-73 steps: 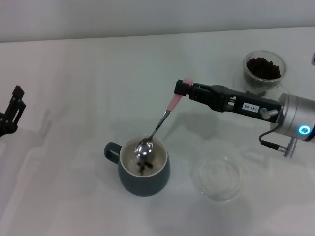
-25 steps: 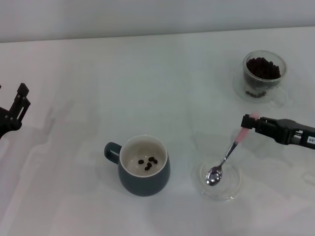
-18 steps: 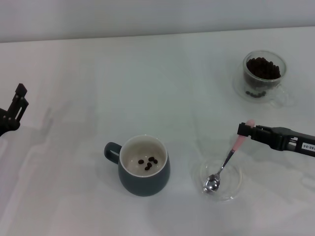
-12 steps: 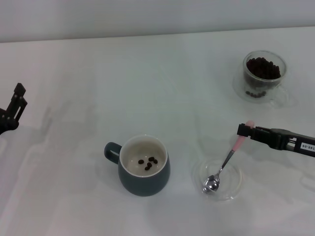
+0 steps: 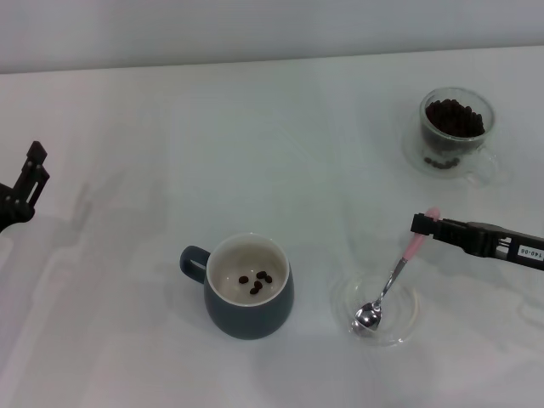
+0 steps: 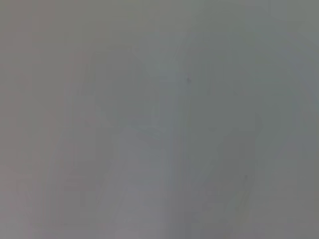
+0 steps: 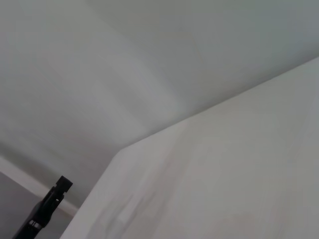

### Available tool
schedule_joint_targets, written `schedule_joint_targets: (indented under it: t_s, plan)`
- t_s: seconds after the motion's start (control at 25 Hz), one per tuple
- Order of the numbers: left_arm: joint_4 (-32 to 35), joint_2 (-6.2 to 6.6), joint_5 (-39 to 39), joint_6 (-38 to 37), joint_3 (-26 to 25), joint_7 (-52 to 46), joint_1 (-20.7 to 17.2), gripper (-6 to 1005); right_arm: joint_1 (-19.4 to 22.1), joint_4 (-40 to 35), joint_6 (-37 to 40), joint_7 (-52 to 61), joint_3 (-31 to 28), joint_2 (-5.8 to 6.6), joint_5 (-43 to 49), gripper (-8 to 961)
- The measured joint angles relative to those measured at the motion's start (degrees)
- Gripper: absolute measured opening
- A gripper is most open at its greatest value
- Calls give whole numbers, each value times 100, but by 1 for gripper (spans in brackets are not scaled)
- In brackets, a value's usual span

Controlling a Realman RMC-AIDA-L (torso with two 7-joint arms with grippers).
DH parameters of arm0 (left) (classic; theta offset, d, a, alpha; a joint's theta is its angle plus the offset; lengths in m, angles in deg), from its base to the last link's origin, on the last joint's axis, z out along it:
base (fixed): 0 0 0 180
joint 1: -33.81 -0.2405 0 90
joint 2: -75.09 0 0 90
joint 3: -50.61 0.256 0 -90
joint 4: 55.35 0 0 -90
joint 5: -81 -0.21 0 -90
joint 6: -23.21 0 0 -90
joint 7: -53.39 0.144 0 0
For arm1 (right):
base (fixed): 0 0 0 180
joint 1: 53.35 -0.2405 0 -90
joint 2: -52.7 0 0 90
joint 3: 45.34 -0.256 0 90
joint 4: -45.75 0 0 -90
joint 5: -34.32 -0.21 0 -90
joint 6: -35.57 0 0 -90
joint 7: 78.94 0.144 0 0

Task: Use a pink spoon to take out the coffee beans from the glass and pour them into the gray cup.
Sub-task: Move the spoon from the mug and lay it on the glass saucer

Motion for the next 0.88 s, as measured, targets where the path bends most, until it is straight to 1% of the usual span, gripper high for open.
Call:
schedule_joint_targets:
  t_s: [0.2,0.48,0.88]
  plan:
    - [0,0,16,-21,0,0,1,652,-18,28,50,3,6,-6,0,153]
    - [0,0,34,-61,0,0,2,652,-39,54,50,2,-22,-5,-6,195]
    - [0,0,36,-82,-1,0,2,651,-58,53,214,2,0,-48,1,256]
